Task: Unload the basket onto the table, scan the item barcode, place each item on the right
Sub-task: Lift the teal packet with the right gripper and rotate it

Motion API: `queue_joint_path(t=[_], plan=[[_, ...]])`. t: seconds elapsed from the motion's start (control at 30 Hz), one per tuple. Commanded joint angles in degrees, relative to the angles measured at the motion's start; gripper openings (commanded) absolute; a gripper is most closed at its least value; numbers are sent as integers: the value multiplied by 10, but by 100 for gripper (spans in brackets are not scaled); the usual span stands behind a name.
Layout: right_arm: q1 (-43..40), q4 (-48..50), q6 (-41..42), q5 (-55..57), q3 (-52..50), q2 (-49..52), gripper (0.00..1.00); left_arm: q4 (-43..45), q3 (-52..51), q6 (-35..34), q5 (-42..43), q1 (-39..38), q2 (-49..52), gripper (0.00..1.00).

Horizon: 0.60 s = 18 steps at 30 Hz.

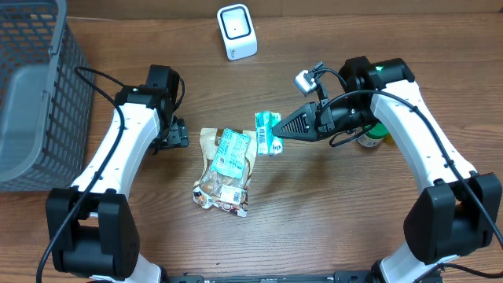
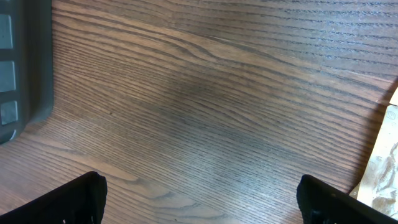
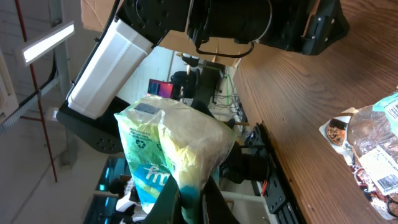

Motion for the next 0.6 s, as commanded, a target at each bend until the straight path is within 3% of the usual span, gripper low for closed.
queue_joint_path(t=[0.0,0.57], plan=[[1,1,3,-22,8,-7,4,1,10,-8,-8,1,-11,100],[1,57,3,-6,8,-7,4,1,10,-8,-8,1,-11,100]])
